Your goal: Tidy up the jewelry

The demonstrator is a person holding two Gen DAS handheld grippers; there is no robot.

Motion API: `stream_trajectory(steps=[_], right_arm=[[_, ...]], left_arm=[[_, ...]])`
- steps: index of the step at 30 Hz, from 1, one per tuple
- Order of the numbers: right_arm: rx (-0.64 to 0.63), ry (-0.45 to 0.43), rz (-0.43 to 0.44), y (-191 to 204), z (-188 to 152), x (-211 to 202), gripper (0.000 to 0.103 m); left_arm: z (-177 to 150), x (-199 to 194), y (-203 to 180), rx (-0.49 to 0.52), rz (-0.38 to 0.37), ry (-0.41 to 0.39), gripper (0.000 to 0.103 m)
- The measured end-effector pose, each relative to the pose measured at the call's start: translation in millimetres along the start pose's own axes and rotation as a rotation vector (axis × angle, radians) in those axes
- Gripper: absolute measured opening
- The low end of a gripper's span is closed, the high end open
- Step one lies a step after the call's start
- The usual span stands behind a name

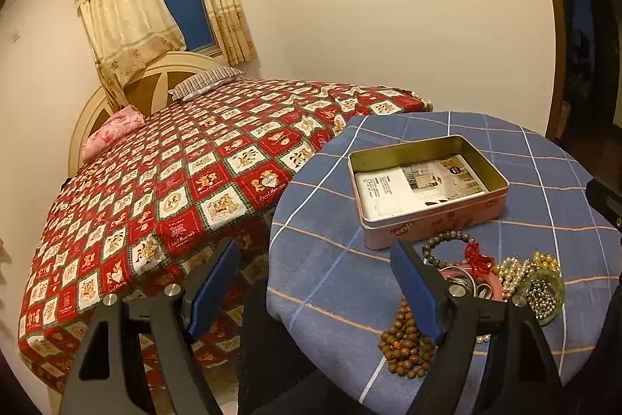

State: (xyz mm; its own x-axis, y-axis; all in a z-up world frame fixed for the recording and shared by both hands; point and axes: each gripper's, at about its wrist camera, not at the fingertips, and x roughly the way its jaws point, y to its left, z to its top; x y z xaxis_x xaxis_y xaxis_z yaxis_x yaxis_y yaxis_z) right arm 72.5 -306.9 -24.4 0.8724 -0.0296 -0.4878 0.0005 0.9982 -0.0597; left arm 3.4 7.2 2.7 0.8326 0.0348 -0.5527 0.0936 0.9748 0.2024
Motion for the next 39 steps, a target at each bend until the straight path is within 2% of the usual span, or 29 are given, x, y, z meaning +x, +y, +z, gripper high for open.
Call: stream_trajectory(steps=[27, 39], right_arm=[[0.007, 0.007, 0.004, -3.2, -2.1, 3.0, 0.103], [0.008, 0.01, 0.006, -4.0, -2.1, 3.7, 0.103]], left_arm=[[-3.0, 3.6, 1.3, 0.001, 0.002, 0.009, 0.08], [-4.1, 3.5, -2.0, 0.008, -0.03, 0.013, 0.08]])
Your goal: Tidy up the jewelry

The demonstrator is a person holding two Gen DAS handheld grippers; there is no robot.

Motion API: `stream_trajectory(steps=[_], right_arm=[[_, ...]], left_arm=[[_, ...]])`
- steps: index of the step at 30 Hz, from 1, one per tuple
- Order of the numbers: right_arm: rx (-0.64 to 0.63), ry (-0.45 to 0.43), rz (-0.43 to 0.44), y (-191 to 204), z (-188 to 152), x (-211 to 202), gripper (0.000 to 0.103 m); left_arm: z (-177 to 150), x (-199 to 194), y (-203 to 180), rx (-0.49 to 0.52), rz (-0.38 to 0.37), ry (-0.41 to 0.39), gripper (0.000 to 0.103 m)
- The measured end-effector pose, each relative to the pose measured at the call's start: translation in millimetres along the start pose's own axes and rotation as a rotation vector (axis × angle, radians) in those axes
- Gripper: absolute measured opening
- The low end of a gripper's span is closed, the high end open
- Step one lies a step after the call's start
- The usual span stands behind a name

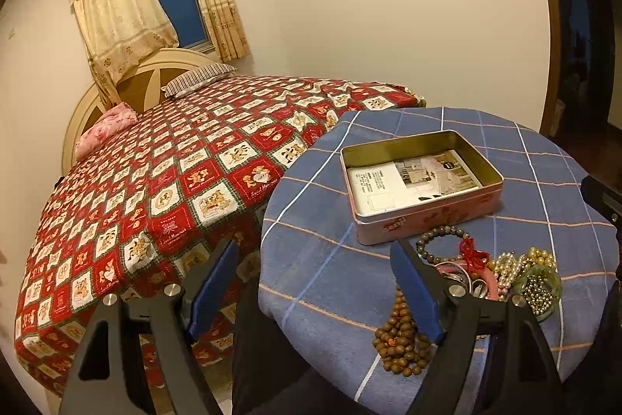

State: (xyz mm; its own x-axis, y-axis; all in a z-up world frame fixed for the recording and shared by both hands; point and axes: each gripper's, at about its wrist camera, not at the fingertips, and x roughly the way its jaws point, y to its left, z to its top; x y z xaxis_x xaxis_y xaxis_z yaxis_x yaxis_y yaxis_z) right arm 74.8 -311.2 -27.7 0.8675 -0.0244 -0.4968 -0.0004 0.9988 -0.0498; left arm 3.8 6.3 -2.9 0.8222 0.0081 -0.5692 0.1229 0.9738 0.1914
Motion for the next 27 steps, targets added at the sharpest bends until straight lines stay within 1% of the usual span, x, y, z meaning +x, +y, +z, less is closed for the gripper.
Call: stream_trajectory(steps=[13, 17, 20, 23, 27], right_arm=[[0.004, 0.008, 0.0, 0.6, -8.8, 4.0, 0.103], [0.005, 0.017, 0.001, -0.8, -14.0, 6.7, 0.103], [-0.004, 0.024, -0.018, -3.5, -23.5, 10.0, 0.103], [-0.009, 0.056, -0.026, -9.4, -38.2, 19.5, 0.103], [0.029, 0.095, -0.018, -20.2, -47.3, 30.0, 0.103]], left_arm=[[-1.9, 2.4, -0.6, -0.002, 0.004, 0.01, 0.08], [-5.7, 9.1, 2.4, -0.007, 0.006, 0.034, 0.08], [-10.5, 15.8, 3.2, -0.013, 0.004, 0.051, 0.08], [-17.9, 20.6, -1.2, -0.015, -0.009, 0.053, 0.08], [-24.6, 21.8, -10.6, -0.004, -0.039, 0.043, 0.08]])
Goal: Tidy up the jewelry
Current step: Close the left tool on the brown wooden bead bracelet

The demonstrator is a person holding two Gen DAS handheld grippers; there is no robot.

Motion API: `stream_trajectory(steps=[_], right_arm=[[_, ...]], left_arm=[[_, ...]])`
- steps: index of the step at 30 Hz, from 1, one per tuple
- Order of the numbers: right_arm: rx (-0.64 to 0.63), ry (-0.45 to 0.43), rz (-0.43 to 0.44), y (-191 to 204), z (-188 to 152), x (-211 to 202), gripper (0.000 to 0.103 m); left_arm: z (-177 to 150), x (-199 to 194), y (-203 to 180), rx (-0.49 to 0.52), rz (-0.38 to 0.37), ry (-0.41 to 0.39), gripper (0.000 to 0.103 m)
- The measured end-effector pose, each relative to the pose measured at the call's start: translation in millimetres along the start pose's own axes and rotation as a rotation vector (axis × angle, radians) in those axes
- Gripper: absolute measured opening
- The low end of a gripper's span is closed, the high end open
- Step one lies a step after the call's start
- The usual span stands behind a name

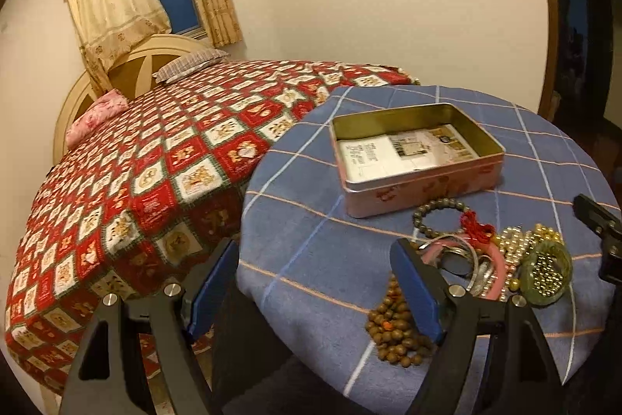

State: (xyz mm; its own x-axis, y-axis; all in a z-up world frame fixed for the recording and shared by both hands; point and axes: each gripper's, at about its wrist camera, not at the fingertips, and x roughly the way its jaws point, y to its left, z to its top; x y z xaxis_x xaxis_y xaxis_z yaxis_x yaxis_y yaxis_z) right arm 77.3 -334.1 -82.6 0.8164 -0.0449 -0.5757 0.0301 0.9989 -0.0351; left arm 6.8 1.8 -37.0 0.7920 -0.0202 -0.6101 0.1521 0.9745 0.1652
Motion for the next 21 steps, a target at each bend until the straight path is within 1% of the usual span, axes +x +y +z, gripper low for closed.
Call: stream_trajectory(steps=[3, 6, 8, 10, 11, 12, 13, 14, 16, 18, 21], right_arm=[[-0.002, 0.008, 0.006, -0.5, -2.7, 2.5, 0.103], [-0.008, 0.019, 0.021, 0.8, -5.5, 5.6, 0.103], [-0.013, 0.027, 0.022, 1.6, -6.2, 9.8, 0.103], [-0.012, 0.033, 0.024, 1.5, -7.0, 11.3, 0.103], [-0.012, 0.034, 0.022, 1.3, -7.2, 11.7, 0.103], [-0.012, 0.035, 0.023, 1.2, -7.4, 11.7, 0.103], [-0.014, 0.036, 0.024, 1.2, -7.7, 11.6, 0.103], [-0.015, 0.036, 0.024, 1.8, -7.6, 12.1, 0.103], [-0.018, 0.034, 0.023, 2.9, -7.5, 11.8, 0.103], [-0.02, 0.034, 0.023, 3.6, -7.6, 12.6, 0.103], [-0.026, 0.04, 0.026, 5.0, -8.7, 14.8, 0.103]], left_arm=[[-1.6, 3.3, -9.5, 0.022, -0.023, 0.011, 0.08], [-7.4, 10.9, -23.8, 0.054, -0.073, 0.04, 0.08], [-11.2, 13.7, -32.2, 0.073, -0.096, 0.055, 0.077], [-14.9, 18.2, -40.1, 0.101, -0.107, 0.061, 0.066], [-16.7, 22.2, -41.8, 0.105, -0.113, 0.073, 0.062], [-17.7, 25.8, -41.8, 0.101, -0.122, 0.087, 0.055], [-19.0, 30.2, -40.4, 0.09, -0.138, 0.106, 0.047], [-20.4, 34.8, -38.1, 0.073, -0.159, 0.125, 0.044], [-23.0, 40.7, -34.1, 0.04, -0.209, 0.153, 0.026], [-23.3, 40.5, -32.0, 0.02, -0.232, 0.15, 0.023], [-21.4, 33.5, -28.9, 0.008, -0.247, 0.122, 0.023]])
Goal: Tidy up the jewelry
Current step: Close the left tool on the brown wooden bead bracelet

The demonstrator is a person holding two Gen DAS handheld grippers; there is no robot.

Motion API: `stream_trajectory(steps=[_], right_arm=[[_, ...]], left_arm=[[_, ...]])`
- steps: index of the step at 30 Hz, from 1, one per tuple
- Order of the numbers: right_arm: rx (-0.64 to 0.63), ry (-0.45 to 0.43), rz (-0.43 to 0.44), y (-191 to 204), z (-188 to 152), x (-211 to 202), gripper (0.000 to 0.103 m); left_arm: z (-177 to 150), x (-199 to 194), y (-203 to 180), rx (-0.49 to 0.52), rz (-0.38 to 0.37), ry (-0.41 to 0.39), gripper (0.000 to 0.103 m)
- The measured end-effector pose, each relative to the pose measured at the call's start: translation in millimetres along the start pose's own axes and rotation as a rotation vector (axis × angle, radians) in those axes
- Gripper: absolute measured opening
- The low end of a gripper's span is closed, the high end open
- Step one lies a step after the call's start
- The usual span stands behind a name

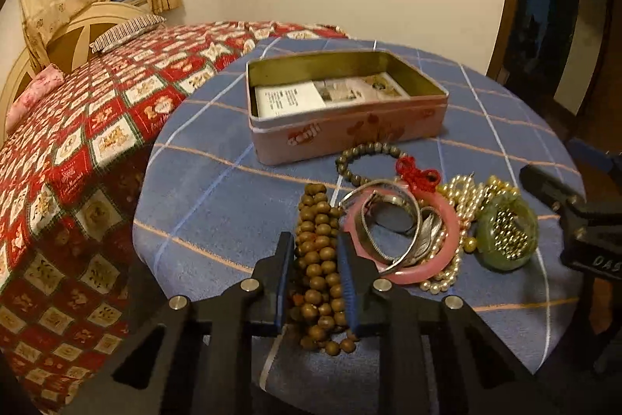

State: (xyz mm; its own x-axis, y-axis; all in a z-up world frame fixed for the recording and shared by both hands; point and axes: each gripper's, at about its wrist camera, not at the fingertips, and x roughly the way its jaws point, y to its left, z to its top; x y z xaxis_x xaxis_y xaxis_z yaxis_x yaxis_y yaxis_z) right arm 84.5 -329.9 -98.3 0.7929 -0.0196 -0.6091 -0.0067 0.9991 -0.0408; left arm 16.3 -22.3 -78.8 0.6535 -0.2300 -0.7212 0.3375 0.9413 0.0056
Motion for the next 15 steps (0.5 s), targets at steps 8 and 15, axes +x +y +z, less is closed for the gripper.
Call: stream_trajectory(steps=[8, 15], right_arm=[[-0.01, 0.008, 0.037, -0.2, -1.8, -0.3, 0.084], [-0.057, 0.034, 0.081, 8.3, -8.5, -1.3, 0.066]], left_arm=[[14.4, -30.3, -0.1, 0.017, 0.014, -0.109, 0.014], [17.1, -35.5, 0.2, 0.033, 0.038, -0.145, 0.014]])
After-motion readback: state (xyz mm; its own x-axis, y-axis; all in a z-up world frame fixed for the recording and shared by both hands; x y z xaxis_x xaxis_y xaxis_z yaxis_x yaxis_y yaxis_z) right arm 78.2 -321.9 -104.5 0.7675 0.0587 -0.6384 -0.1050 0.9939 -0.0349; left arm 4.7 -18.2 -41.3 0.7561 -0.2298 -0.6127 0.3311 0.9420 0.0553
